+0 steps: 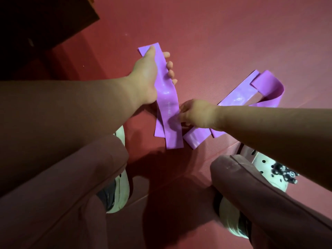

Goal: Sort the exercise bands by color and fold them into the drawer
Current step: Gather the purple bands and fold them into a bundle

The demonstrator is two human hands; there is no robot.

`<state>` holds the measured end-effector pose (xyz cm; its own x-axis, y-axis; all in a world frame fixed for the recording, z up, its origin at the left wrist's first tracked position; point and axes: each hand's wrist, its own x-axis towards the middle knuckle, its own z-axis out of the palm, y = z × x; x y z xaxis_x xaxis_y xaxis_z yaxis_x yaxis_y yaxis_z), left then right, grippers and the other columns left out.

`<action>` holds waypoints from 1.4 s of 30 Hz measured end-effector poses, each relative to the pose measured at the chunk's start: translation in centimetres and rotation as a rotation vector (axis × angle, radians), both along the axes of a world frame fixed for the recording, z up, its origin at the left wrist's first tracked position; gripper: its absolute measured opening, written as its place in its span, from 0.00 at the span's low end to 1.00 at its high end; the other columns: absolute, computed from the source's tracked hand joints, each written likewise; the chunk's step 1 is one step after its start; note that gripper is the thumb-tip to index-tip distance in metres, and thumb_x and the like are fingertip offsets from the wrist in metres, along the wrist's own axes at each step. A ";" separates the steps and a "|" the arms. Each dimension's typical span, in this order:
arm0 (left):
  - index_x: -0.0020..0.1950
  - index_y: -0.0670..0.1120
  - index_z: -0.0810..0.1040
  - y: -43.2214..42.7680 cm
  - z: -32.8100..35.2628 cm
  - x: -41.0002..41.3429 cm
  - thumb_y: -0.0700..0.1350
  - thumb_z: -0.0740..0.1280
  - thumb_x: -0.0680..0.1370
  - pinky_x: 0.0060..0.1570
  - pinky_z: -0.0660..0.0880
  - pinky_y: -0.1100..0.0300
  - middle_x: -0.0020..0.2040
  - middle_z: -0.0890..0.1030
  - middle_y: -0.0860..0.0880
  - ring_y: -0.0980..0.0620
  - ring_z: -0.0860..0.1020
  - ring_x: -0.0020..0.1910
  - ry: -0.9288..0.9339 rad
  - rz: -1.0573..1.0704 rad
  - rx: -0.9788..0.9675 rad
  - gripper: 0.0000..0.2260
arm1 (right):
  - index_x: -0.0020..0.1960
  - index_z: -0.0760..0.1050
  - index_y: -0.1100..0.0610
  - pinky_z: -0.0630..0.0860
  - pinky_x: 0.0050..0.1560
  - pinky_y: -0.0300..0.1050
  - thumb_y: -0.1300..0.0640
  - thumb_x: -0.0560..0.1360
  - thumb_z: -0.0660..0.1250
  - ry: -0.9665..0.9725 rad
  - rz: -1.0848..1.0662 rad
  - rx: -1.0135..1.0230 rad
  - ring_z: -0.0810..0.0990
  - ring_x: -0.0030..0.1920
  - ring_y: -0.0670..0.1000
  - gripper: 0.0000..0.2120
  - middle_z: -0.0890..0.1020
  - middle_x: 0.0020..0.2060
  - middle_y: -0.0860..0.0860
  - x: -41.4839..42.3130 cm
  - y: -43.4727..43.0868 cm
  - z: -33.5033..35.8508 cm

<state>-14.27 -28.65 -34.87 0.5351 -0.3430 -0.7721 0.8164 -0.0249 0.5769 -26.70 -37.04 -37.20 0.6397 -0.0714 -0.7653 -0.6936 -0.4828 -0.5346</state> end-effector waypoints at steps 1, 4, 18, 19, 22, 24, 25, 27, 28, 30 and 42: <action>0.48 0.46 0.73 0.0 -0.1 -0.2 0.56 0.50 0.84 0.32 0.69 0.62 0.31 0.71 0.49 0.52 0.67 0.24 -0.004 -0.019 0.015 0.18 | 0.51 0.81 0.61 0.78 0.53 0.49 0.57 0.75 0.66 -0.050 -0.050 -0.078 0.81 0.50 0.58 0.10 0.84 0.47 0.57 0.0 -0.3 -0.2; 0.48 0.46 0.73 -0.2 -0.5 -0.7 0.56 0.51 0.84 0.32 0.70 0.62 0.31 0.71 0.49 0.52 0.67 0.23 0.003 -0.079 0.056 0.18 | 0.52 0.81 0.59 0.75 0.55 0.46 0.56 0.77 0.64 -0.157 -0.237 -0.263 0.80 0.54 0.58 0.10 0.84 0.51 0.56 -0.4 -2.1 -0.6; 0.46 0.47 0.71 -5.2 -0.4 -4.4 0.55 0.51 0.83 0.36 0.64 0.60 0.31 0.69 0.49 0.52 0.64 0.26 0.093 -0.309 0.131 0.16 | 0.63 0.73 0.53 0.60 0.65 0.55 0.50 0.75 0.63 -0.087 -0.442 -0.980 0.61 0.70 0.60 0.17 0.62 0.72 0.51 -5.4 -10.9 -2.4; 0.46 0.47 0.71 -5.4 -0.5 -4.6 0.55 0.51 0.83 0.36 0.64 0.60 0.31 0.69 0.49 0.52 0.64 0.27 0.104 -0.311 0.132 0.16 | 0.64 0.72 0.52 0.59 0.65 0.55 0.49 0.75 0.62 -0.009 -0.490 -0.963 0.60 0.71 0.59 0.18 0.61 0.73 0.50 -5.6 -11.5 -2.5; 0.50 0.48 0.71 -5.5 -0.7 -4.7 0.56 0.51 0.83 0.37 0.64 0.59 0.32 0.69 0.49 0.52 0.63 0.27 0.123 -0.299 0.137 0.15 | 0.64 0.73 0.54 0.63 0.64 0.53 0.49 0.76 0.60 0.228 -0.598 -0.861 0.65 0.68 0.59 0.19 0.62 0.72 0.51 -6.2 -12.9 -3.1; 0.50 0.48 0.71 -5.5 -0.9 -4.6 0.57 0.51 0.83 0.37 0.64 0.59 0.32 0.69 0.49 0.52 0.63 0.27 0.130 -0.298 0.141 0.15 | 0.64 0.73 0.59 0.68 0.62 0.51 0.53 0.77 0.58 0.292 -0.663 -0.748 0.73 0.62 0.60 0.18 0.64 0.69 0.55 -6.4 -13.2 -3.1; 0.50 0.49 0.71 -5.4 -1.0 -4.5 0.57 0.51 0.83 0.37 0.64 0.59 0.32 0.70 0.49 0.52 0.64 0.27 0.131 -0.298 0.141 0.15 | 0.64 0.73 0.60 0.69 0.61 0.51 0.55 0.78 0.58 0.286 -0.684 -0.720 0.75 0.60 0.61 0.18 0.65 0.68 0.56 -6.5 -13.1 -3.1; 0.51 0.49 0.71 -5.3 -1.2 -4.4 0.57 0.51 0.83 0.37 0.65 0.59 0.33 0.70 0.49 0.52 0.64 0.28 0.128 -0.291 0.142 0.15 | 0.65 0.73 0.62 0.70 0.62 0.51 0.58 0.77 0.58 0.216 -0.692 -0.696 0.76 0.58 0.62 0.18 0.65 0.67 0.57 -6.3 -12.6 -2.8; 0.51 0.49 0.71 -5.2 -1.3 -4.3 0.58 0.51 0.83 0.38 0.65 0.59 0.33 0.70 0.49 0.52 0.65 0.28 0.128 -0.290 0.140 0.15 | 0.65 0.74 0.61 0.70 0.63 0.51 0.59 0.76 0.58 0.160 -0.672 -0.682 0.76 0.59 0.62 0.19 0.66 0.66 0.57 -6.2 -12.2 -2.7; 0.53 0.49 0.71 -5.1 -1.3 -4.1 0.58 0.51 0.83 0.38 0.66 0.59 0.33 0.71 0.49 0.52 0.65 0.28 0.121 -0.296 0.141 0.15 | 0.64 0.75 0.57 0.70 0.65 0.51 0.59 0.76 0.58 0.015 -0.651 -0.620 0.75 0.59 0.62 0.18 0.67 0.65 0.57 -5.6 -11.5 -2.2; 0.43 0.46 0.70 -3.2 -1.2 -2.9 0.50 0.54 0.81 0.35 0.69 0.59 0.33 0.70 0.48 0.49 0.68 0.27 0.098 -0.280 0.024 0.12 | 0.54 0.82 0.54 0.72 0.39 0.32 0.66 0.73 0.60 -0.489 -0.510 -0.317 0.79 0.37 0.41 0.16 0.84 0.37 0.45 1.2 -4.3 2.1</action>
<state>-17.12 -31.81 -36.10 0.3448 -0.4472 -0.8253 0.8278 -0.2696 0.4920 -25.52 -41.37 -35.08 0.7290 -0.6163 -0.2978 -0.5917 -0.3486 -0.7269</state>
